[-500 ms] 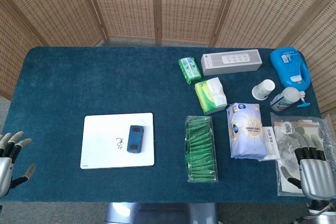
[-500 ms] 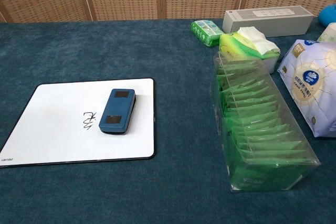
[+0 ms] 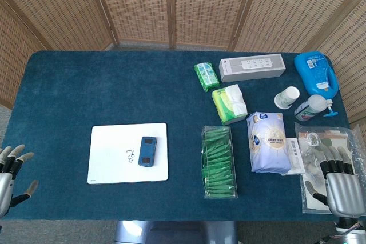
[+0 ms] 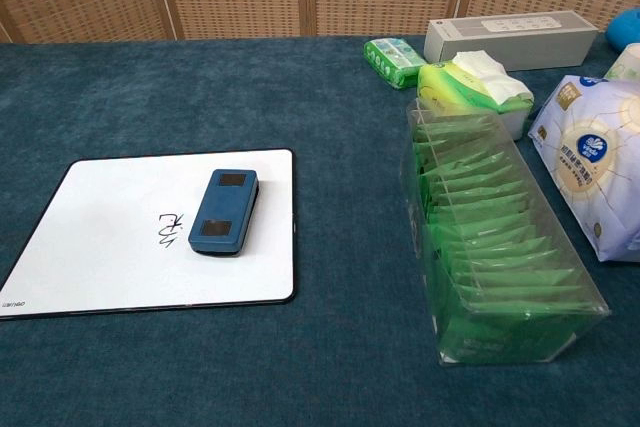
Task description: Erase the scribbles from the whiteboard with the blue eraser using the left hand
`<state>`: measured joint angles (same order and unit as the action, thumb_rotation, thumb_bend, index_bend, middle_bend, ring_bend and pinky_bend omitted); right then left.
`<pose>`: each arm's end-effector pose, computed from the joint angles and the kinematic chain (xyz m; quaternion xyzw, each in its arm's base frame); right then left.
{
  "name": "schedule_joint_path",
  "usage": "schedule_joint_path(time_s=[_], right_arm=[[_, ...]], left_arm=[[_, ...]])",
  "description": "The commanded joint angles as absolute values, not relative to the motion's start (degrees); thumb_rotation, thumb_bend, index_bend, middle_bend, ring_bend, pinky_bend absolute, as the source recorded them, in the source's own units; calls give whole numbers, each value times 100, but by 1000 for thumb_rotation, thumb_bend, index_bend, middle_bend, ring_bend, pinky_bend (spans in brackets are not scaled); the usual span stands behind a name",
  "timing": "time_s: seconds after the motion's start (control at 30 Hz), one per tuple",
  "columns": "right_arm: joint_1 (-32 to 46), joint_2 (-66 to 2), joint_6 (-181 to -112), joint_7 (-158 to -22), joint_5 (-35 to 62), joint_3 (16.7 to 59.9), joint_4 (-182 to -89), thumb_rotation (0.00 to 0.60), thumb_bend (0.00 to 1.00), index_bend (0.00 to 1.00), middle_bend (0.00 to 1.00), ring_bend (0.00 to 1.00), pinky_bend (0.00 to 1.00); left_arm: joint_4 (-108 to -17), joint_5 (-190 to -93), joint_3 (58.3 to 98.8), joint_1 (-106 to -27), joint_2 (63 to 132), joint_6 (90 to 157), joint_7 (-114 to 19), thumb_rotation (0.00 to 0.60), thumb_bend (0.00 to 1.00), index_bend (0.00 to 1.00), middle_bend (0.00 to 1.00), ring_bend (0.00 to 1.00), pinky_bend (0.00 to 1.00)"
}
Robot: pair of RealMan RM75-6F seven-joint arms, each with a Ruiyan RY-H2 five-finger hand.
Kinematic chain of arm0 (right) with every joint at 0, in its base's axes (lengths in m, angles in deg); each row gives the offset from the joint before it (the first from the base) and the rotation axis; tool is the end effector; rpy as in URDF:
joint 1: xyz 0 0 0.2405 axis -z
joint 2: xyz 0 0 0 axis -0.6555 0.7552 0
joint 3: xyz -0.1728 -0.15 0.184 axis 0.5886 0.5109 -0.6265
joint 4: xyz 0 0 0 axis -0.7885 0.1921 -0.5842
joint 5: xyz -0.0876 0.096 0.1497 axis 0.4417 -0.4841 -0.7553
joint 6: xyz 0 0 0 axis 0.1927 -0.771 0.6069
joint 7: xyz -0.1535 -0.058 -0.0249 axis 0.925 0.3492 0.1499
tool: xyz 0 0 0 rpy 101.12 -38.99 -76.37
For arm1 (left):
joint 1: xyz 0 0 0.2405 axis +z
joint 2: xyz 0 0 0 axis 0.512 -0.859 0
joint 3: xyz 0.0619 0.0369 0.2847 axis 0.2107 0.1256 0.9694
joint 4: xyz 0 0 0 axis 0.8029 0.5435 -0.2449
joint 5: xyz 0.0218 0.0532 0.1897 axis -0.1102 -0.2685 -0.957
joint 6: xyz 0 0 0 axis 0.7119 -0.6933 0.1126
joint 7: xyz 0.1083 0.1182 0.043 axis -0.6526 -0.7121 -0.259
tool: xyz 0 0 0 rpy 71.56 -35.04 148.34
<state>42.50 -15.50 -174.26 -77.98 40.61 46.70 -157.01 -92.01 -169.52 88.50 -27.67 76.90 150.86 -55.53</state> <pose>-0.3302 -0.1632 0.1767 0.5856 -0.3591 0.3730 0.6237 -0.3247 0.1427 0.1848 -0.5767 -0.4064 -0.3635 0.6084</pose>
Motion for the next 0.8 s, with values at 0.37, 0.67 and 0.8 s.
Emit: schedule_joint_path(time_s=[0.37,0.67,0.8], right_arm=[[4319,-1535,-17495,-7825,4053,4682,-15710,600,230,155,101,0,34],[4290,-1545,-17407,-7759,3986,4659,-15735,600,232,155,101,0,34],[4288,-1554,-17418,-7694,3996,4650,-15777,600,231,156,101,0,34]], left_arm=[[-9180,-17018,8846,-2855,7640,14950,-5499,600,367,236,139,52,13],[-9190,-16997,8799,-2969,7588,14793,-5569,600,366,238,141,52,13],[-9176,-17015,8744,-3084,7533,14681,-5556,600,367,239,142,51,13]])
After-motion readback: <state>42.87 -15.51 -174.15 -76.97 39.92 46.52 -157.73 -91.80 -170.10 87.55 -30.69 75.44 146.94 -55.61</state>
